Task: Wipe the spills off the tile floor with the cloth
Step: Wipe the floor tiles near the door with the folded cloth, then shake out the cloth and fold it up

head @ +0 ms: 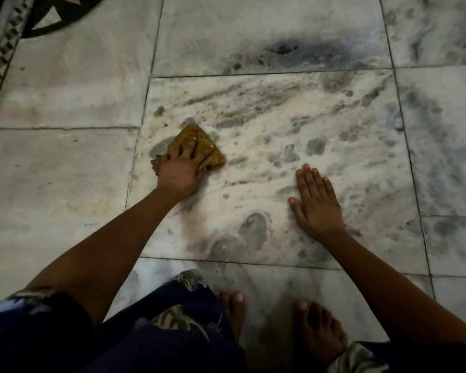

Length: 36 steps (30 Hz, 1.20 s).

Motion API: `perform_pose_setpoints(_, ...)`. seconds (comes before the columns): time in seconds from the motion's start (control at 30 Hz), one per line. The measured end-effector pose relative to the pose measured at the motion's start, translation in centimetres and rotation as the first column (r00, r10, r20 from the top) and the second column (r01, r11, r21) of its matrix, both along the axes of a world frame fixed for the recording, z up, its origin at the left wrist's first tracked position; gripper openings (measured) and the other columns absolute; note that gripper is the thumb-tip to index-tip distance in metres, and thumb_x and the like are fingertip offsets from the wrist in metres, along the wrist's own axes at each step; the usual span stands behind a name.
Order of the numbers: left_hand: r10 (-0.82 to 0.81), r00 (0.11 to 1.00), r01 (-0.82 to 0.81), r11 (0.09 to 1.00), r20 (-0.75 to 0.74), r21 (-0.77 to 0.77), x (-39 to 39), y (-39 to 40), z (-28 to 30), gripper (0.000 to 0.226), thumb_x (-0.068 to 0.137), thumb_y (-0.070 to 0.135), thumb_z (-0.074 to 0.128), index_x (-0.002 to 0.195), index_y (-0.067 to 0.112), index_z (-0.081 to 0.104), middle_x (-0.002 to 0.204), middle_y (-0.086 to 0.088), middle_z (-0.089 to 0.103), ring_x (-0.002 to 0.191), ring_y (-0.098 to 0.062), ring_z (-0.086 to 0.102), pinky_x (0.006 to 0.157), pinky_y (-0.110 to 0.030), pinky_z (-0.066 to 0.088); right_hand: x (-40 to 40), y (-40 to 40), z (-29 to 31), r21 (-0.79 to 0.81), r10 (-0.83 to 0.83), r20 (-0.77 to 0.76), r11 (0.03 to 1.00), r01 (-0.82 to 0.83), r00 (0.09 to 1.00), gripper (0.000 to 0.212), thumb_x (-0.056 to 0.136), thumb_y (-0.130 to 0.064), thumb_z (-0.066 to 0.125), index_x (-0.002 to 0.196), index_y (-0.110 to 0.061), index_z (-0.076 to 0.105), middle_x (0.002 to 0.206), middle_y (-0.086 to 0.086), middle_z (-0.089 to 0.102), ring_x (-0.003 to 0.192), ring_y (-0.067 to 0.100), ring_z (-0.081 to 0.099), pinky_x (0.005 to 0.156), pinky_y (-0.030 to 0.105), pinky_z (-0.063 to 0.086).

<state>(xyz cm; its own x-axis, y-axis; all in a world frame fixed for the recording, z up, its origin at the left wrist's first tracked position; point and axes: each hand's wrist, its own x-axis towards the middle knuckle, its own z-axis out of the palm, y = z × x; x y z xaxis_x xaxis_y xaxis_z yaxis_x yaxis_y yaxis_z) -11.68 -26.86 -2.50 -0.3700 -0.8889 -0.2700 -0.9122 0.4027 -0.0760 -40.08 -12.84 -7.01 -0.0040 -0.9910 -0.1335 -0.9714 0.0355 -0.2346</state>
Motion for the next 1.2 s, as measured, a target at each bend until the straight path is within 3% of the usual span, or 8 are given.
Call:
perform_pose_setpoints(0.27,-0.191,0.973,0.192,0.981,-0.127,-0.011,-1.4,8.5,1.3,0.053,0.087,0.045,0.025,0.134,0.034,0.048,0.137,-0.009,0.051,0.112,-0.036,0.057,0.059,-0.040,0.050,0.1,-0.2,1.0,0.074,-0.030,0.048,0.997,0.026,0.998,0.078,0.085,-0.056,0.000,0.150,-0.013,0.006,0.158,0.006,-0.003,0.145,0.017,-0.005,0.113,0.030,-0.009)
perform_pose_setpoints(0.4,0.156,0.913,-0.111,0.984,-0.377,0.139,-3.5,10.3,2.9,0.042,0.097,0.039,0.035,0.139,0.032,0.039,0.125,-0.007,0.060,0.103,-0.031,0.060,0.068,-0.033,0.045,0.4,-0.2,1.7,0.116,-0.059,0.102,0.992,0.047,0.993,0.073,0.088,-0.051,0.008,0.150,-0.013,0.004,0.158,0.006,-0.003,0.145,0.017,-0.004,0.114,0.031,-0.006)
perform_pose_setpoints(0.47,0.450,0.712,-0.248,0.879,-0.538,0.408,-4.5,10.2,4.0,0.041,0.098,0.033,0.041,0.139,0.029,0.038,0.119,-0.008,0.063,0.099,-0.024,0.060,0.079,-0.031,0.045,0.3,-0.2,1.9,0.088,-0.080,0.123,0.994,0.070,0.989,0.073,0.088,-0.051,0.010,0.150,-0.013,0.005,0.158,0.007,-0.002,0.145,0.017,-0.002,0.114,0.031,-0.006)
perform_pose_setpoints(0.53,0.748,0.311,-0.199,0.654,-0.586,0.730,-5.6,9.9,5.2,0.039,0.098,0.027,0.044,0.137,0.025,0.042,0.122,-0.004,0.061,0.101,-0.016,0.058,0.088,-0.030,0.046,0.2,-0.3,2.2,0.066,-0.106,0.142,0.993,0.098,0.984,0.073,0.088,-0.051,0.012,0.150,-0.013,0.006,0.158,0.007,-0.001,0.145,0.018,0.000,0.115,0.031,-0.005)
perform_pose_setpoints(0.6,0.912,0.008,-0.065,0.410,-0.410,0.910,-6.4,9.9,5.9,0.035,0.096,0.027,0.046,0.129,0.018,0.050,0.112,-0.004,0.065,0.097,-0.019,0.062,0.088,-0.032,0.049,0.1,-0.5,2.8,0.043,-0.116,0.173,0.993,0.111,0.978,0.072,0.089,-0.050,0.013,0.150,-0.013,0.008,0.158,0.007,0.001,0.145,0.018,0.001,0.115,0.032,-0.003)
perform_pose_setpoints(0.7,0.961,-0.235,0.150,0.182,-0.143,0.972,-7.2,9.5,6.8,0.030,0.094,0.029,0.045,0.105,0.007,0.062,0.087,-0.009,0.071,0.087,-0.024,0.063,0.080,-0.035,0.050,0.1,-0.8,3.6,0.001,-0.111,0.237,0.993,0.114,0.965,0.069,0.090,-0.048,0.016,0.150,-0.013,0.011,0.158,0.008,0.007,0.145,0.018,0.004,0.115,0.032,-0.001)
perform_pose_setpoints(0.87,0.932,-0.355,0.247,0.163,-0.067,0.955,-7.3,7.2,7.6,0.037,0.092,0.034,0.043,0.104,0.004,0.062,0.096,-0.016,0.069,0.093,-0.031,0.060,0.083,-0.039,0.046,0.3,-1.5,5.5,-0.044,-0.130,0.351,0.987,0.155,0.927,0.070,0.090,-0.052,0.018,0.149,-0.013,0.017,0.156,0.008,0.016,0.144,0.020,0.013,0.115,0.034,0.005)
perform_pose_setpoints(1.2,0.931,-0.363,0.247,0.147,-0.049,0.958,-7.4,0.1,7.1,0.039,0.092,0.034,0.043,0.106,0.003,0.062,0.094,-0.016,0.071,0.081,-0.029,0.069,0.078,-0.039,0.048,1.0,-6.2,7.5,-0.098,-0.114,0.461,0.979,0.178,0.880,0.062,0.093,-0.044,0.031,0.145,-0.010,0.029,0.151,0.008,0.031,0.140,0.021,0.026,0.113,0.036,0.019)
